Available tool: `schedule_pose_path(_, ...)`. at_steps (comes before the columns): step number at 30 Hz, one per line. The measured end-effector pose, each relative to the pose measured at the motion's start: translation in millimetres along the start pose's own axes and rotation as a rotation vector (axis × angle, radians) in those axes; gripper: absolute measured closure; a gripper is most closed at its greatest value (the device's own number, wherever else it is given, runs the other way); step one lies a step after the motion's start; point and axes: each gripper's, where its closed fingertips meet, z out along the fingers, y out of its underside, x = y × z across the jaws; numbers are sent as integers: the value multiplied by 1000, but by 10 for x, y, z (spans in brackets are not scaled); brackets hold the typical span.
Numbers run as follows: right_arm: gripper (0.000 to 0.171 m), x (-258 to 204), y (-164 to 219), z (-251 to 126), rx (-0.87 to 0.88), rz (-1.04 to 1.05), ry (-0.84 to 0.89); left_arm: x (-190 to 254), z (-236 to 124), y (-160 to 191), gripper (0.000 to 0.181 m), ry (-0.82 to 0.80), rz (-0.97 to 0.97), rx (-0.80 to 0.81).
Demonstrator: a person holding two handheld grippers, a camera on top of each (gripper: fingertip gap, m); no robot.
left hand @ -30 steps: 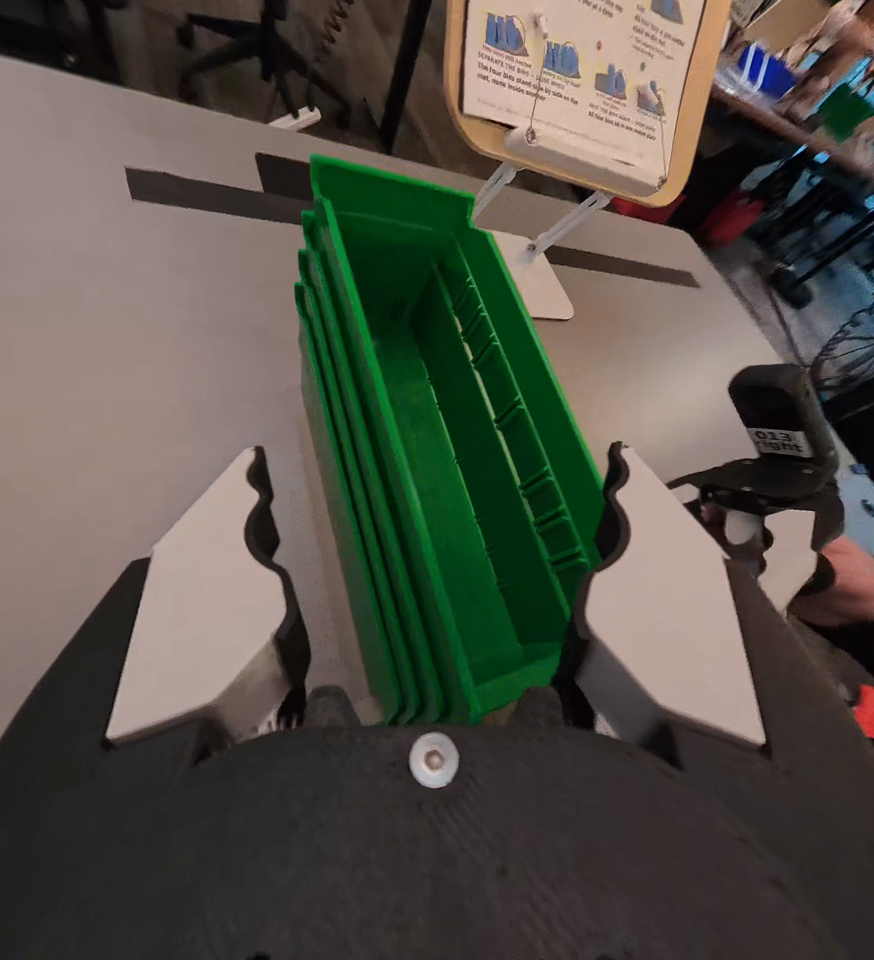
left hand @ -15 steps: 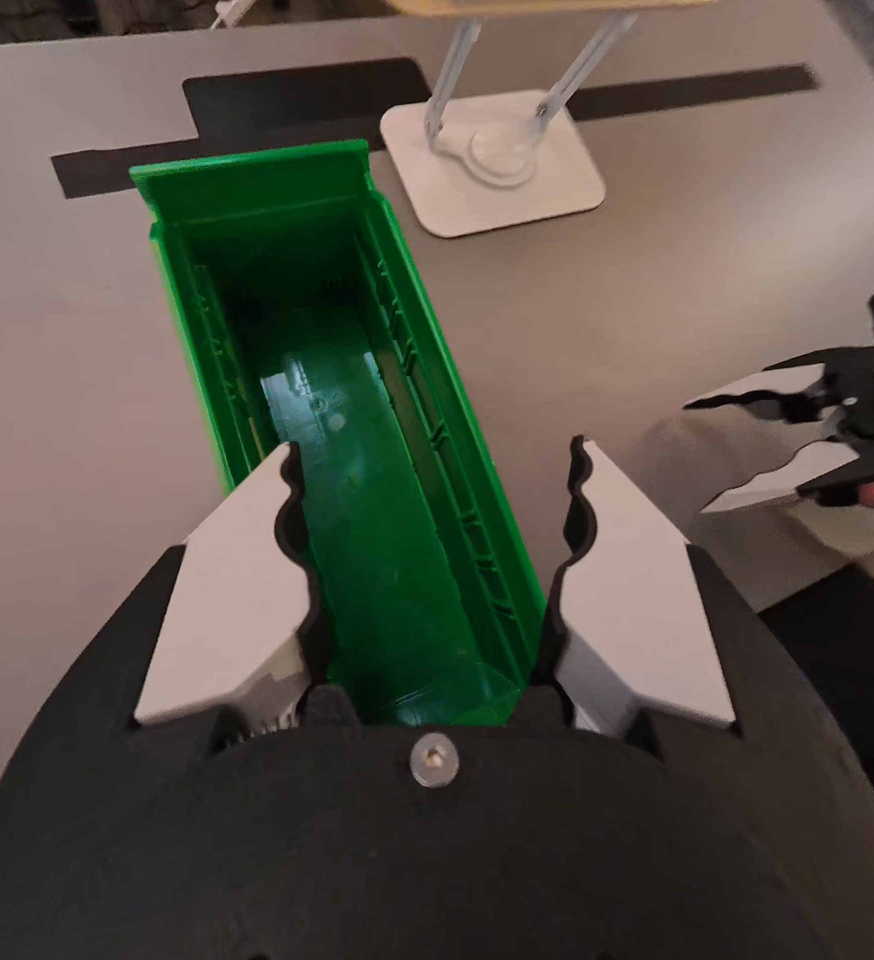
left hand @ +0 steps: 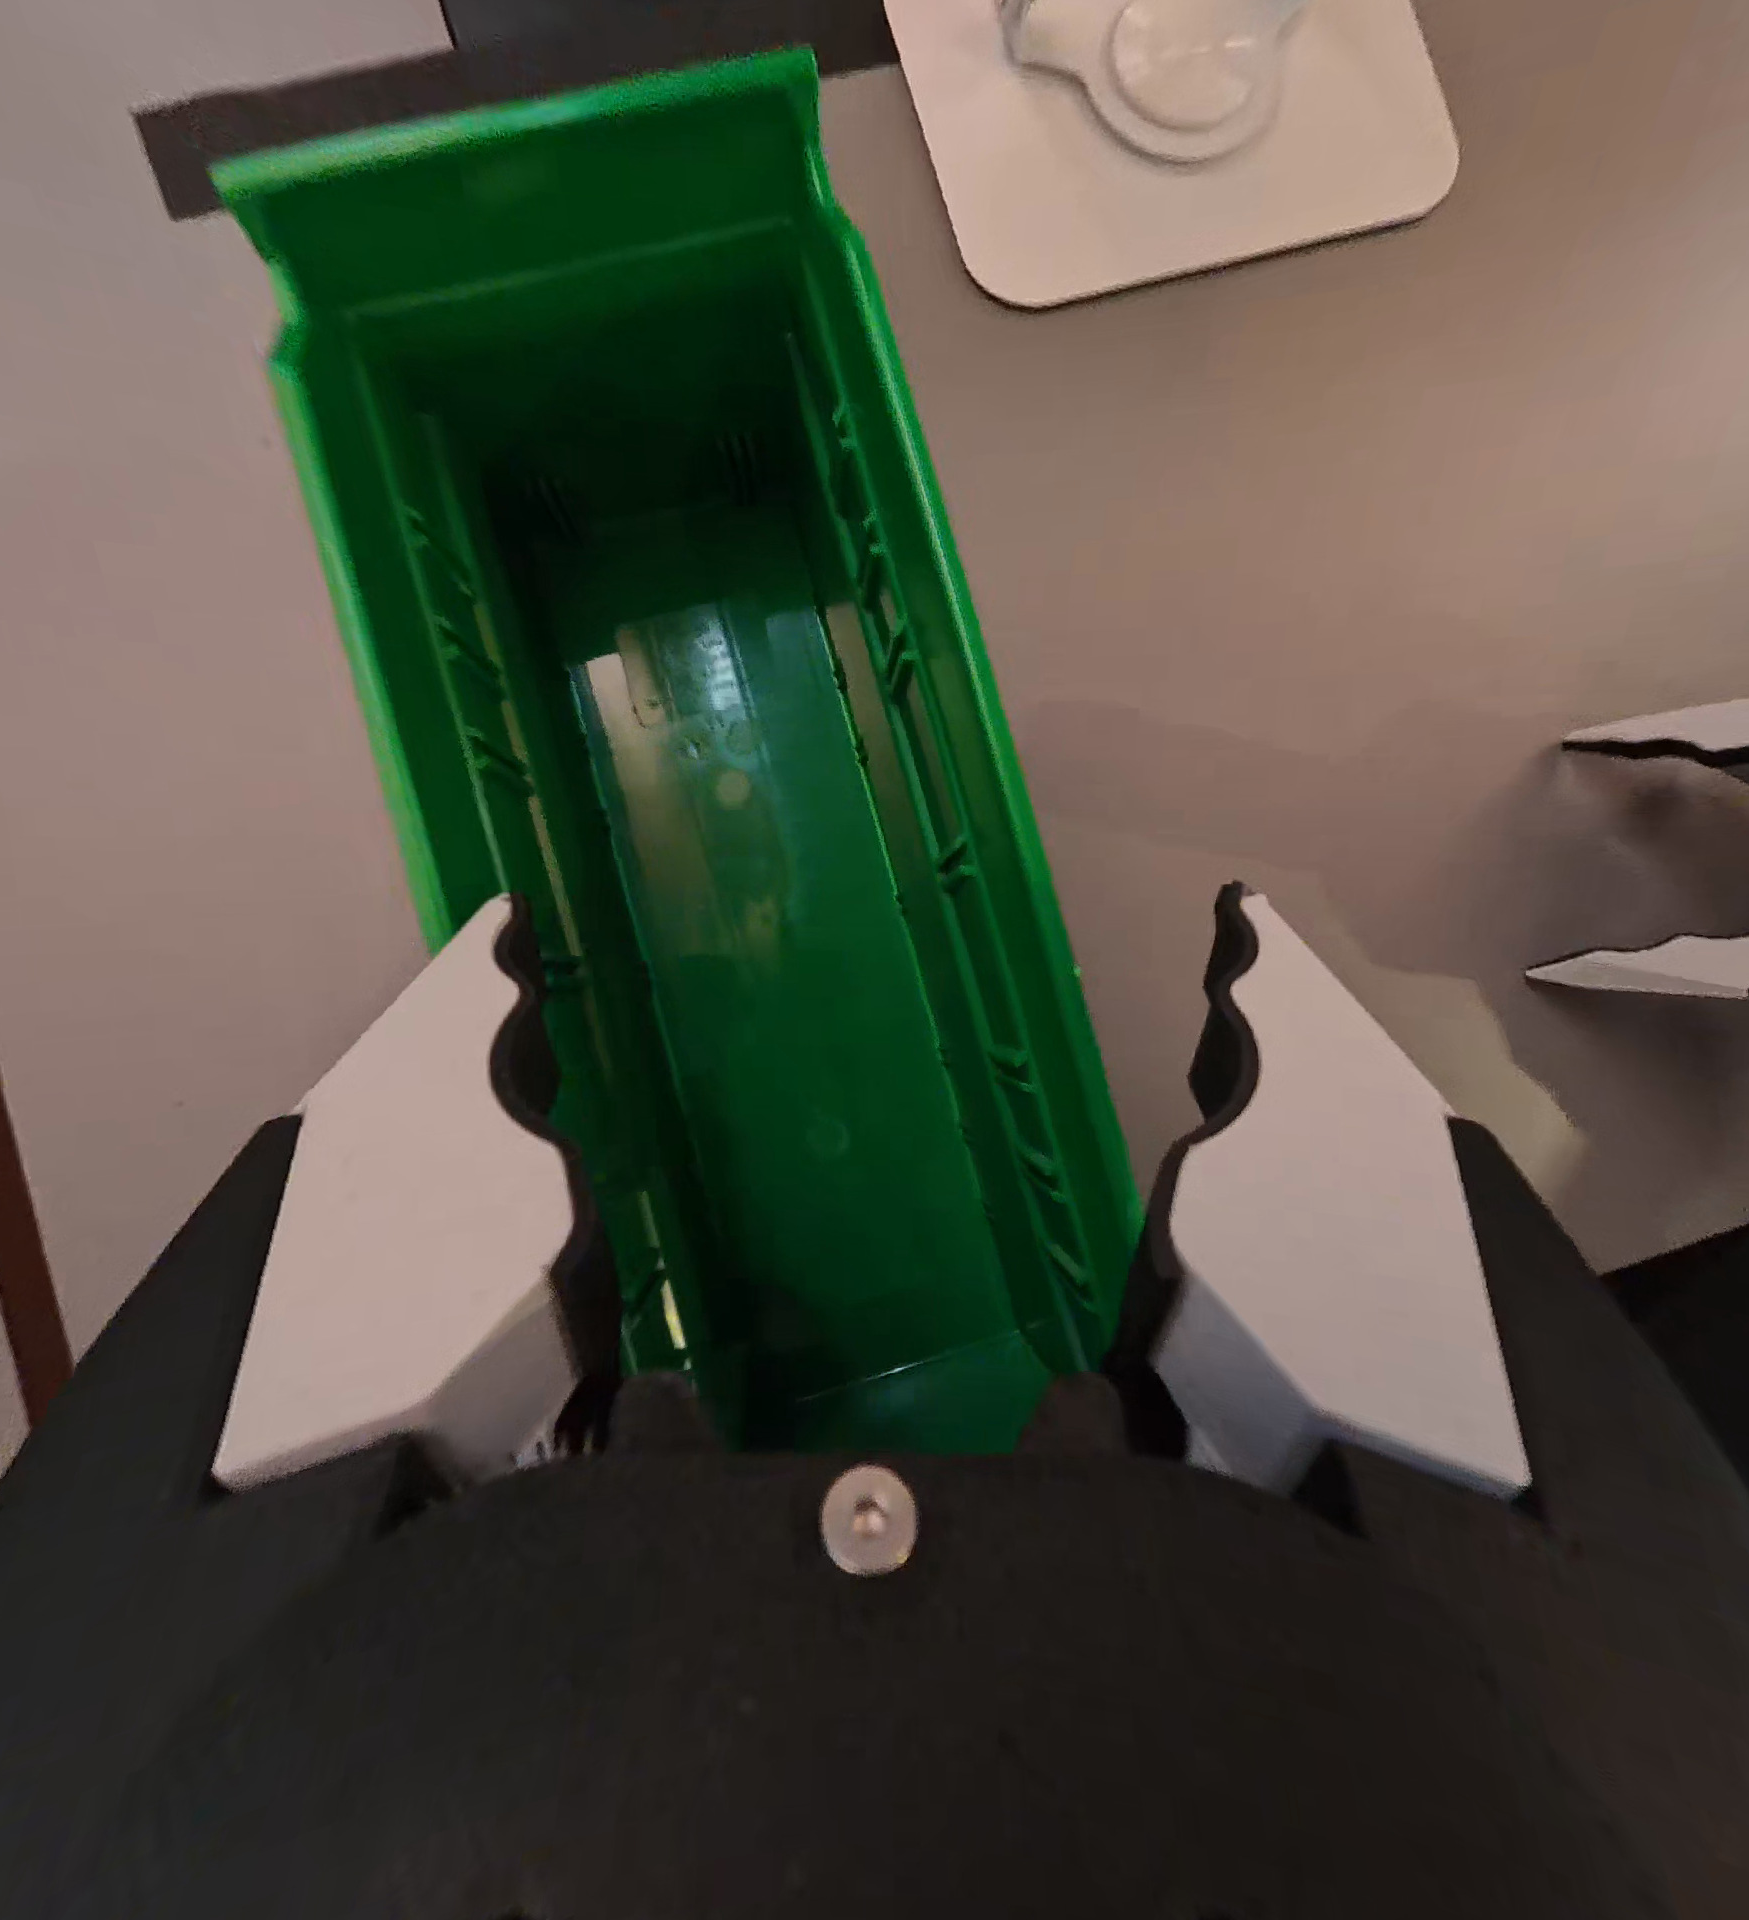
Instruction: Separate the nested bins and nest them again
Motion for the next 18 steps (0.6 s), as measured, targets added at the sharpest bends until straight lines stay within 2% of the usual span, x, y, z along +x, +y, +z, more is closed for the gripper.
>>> schedule_pose_path(2,76,1,0,1,1,2,1,-63,-66,-49,57,-27,-4,3)
schedule_pose_path(6,78,11,-12,6,16,3,2,-233,-54,-7,23,-105,-3,-66)
schedule_pose_path(8,79,16,-19,9,19,8,5,-217,5,26,23,-85,-15,-94)
schedule_pose_path(10,79,16,-20,11,19,10,6,-298,75,91,27,-112,-36,-131)
schedule_pose_path(13,79,17,-21,11,22,10,6,-198,140,154,52,-25,-71,-157)
schedule_pose_path(18,79,21,-28,14,29,8,5,-185,123,143,60,-26,-64,-153)
